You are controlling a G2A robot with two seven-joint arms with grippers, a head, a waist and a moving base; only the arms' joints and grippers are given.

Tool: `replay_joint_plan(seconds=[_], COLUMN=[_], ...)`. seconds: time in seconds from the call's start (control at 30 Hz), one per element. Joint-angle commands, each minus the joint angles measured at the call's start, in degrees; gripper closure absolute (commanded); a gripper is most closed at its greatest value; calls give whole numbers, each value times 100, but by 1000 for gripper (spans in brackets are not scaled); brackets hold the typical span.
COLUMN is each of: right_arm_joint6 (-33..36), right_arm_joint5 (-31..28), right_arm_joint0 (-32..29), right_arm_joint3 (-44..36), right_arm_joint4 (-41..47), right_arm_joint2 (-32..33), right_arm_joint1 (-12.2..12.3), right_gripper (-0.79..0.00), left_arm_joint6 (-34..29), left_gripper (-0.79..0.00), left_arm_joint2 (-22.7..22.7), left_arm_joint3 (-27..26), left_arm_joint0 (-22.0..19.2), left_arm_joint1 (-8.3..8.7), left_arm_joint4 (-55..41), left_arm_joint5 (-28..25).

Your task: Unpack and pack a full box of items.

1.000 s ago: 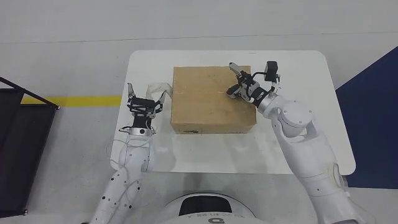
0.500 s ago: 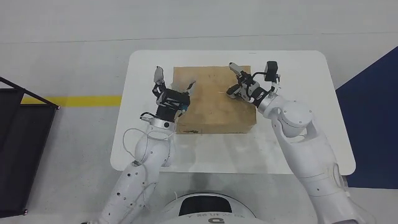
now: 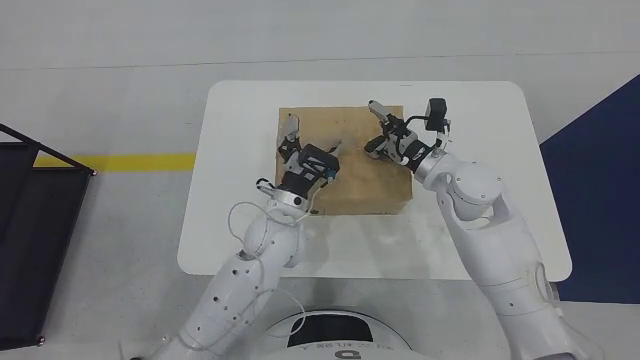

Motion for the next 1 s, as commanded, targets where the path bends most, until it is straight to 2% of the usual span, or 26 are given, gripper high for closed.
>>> replay_joint_plan(seconds=[0.0,0.2,0.3,0.4,0.5,0.63,0.77,0.97], right_arm_joint6=[0,0,-282,-394,-237,334,363,373], right_arm_joint5=[0,0,-294,-835,-1150,-969,-586,-362], right_arm_joint0=[0,0,-54,-474,-968,-1091,-731,-412], right_arm_joint3=[0,0,-104,-467,-906,-1050,-869,-608], right_arm_joint4=[0,0,351,746,581,339,221,327], right_arm_joint2=[0,0,229,645,854,807,498,289], right_arm_joint1=[0,0,-16,-1,41,89,71,46], right_gripper=[-785,-785,-785,-785,-785,-785,-785,-785], left_arm_joint6=[35,101,112,89,57,15,-17,-67], left_gripper=[-785,-785,-785,-785,-785,-785,-785,-785], left_arm_joint2=[36,150,181,201,212,246,331,448], left_arm_joint3=[176,451,492,468,440,471,530,633], left_arm_joint0=[-32,-98,-128,-137,-155,-217,-302,-468], left_arm_joint1=[-12,-54,-66,-74,-82,-98,-125,-182], left_arm_joint4=[12,9,46,90,120,173,237,214], left_arm_joint5=[-5,27,4,-20,-57,-135,-199,-257])
